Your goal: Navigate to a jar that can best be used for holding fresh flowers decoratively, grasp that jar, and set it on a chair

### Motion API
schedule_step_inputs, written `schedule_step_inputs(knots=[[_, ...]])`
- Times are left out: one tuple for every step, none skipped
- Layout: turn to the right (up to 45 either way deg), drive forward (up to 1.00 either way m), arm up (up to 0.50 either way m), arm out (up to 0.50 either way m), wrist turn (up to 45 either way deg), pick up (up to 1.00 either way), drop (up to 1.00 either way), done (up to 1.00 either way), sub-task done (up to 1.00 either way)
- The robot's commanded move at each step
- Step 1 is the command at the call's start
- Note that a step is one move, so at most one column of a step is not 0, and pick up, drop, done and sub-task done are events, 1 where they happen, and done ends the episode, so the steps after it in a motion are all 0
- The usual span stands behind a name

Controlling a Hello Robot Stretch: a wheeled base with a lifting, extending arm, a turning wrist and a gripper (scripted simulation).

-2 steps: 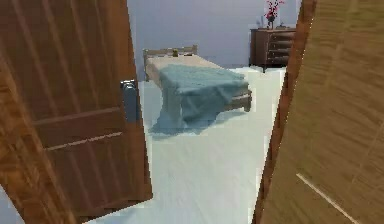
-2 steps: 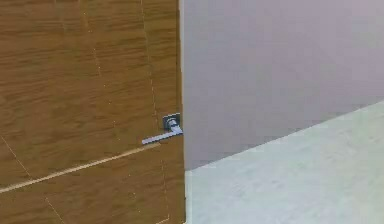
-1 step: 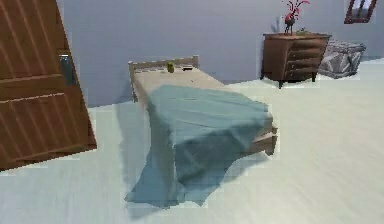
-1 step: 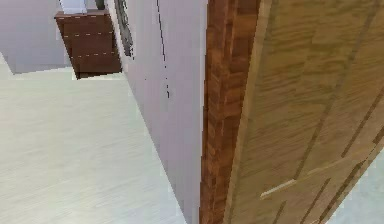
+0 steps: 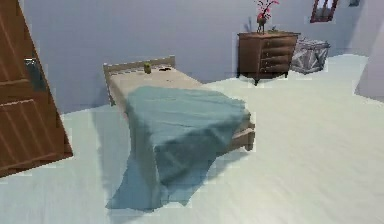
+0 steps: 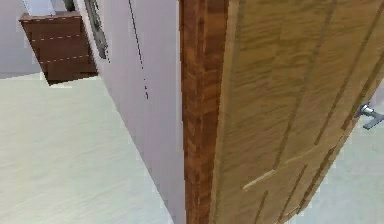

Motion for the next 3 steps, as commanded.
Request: schedule_step_inputs(knots=[[0.0, 0.35, 0.00, 0.00, 0.0, 0.00, 0.00, 0.00, 0.00], [-45.0, 0.00, 0.00, 0.00, 0.0, 0.00, 0.00, 0.00, 0.00], [-18.0, 0.00, 0.00, 0.00, 0.0, 0.00, 0.00, 0.00, 0.00]])
